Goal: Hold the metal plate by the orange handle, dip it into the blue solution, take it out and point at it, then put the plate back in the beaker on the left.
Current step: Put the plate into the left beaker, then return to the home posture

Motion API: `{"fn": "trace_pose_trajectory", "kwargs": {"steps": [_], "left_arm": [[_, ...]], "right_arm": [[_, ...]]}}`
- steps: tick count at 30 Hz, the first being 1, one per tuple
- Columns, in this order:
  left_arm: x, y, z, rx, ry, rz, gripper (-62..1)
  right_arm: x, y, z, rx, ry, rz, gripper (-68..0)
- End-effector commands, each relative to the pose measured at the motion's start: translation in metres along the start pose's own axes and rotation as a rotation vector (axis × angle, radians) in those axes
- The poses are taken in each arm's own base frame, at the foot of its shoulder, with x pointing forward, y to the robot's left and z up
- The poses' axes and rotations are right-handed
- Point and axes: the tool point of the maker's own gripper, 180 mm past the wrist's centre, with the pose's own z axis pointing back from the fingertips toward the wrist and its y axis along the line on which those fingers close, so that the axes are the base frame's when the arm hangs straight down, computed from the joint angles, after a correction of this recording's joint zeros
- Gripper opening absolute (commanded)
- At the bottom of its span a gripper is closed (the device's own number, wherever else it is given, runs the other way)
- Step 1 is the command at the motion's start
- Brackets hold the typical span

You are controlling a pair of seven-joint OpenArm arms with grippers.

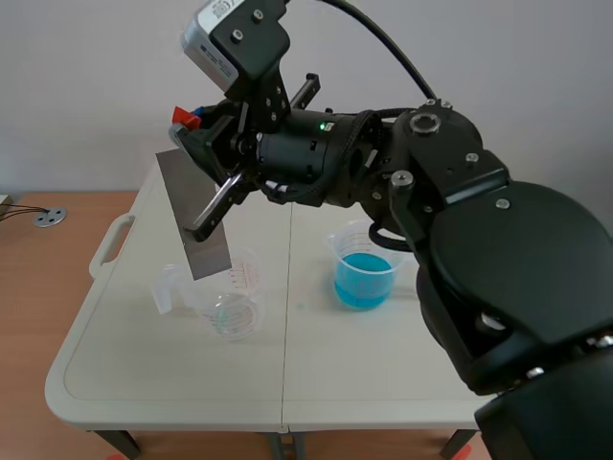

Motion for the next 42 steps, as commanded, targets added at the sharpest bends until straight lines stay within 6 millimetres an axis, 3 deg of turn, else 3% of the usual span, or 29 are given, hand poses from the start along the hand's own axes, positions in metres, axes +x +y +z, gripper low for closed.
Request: {"fn": "trace_pose_trajectory", "kwargs": {"steps": [1, 23, 38, 42], "left_arm": [[0.005, 0.002, 0.001, 0.007, -0.019, 0.002, -59.4], [0.005, 0.002, 0.001, 0.007, -0.019, 0.002, -59.4], [0.005, 0.002, 0.001, 0.007, -0.019, 0.002, -59.4], [0.005, 0.002, 0.001, 0.007, -0.019, 0.002, -59.4]], "right_arm": [[0.011, -0.004, -0.003, -0.005, -0.041, 0.004, -66.2], [-0.05, 0.006, -0.004, -0.018, 0.028, -0.131, -66.2], [-0.071, 0.018, -0.004, 0.011, 0.076, -0.153, -66.2], [-0.075, 0.02, -0.004, 0.019, 0.098, -0.128, -58.5]]}}
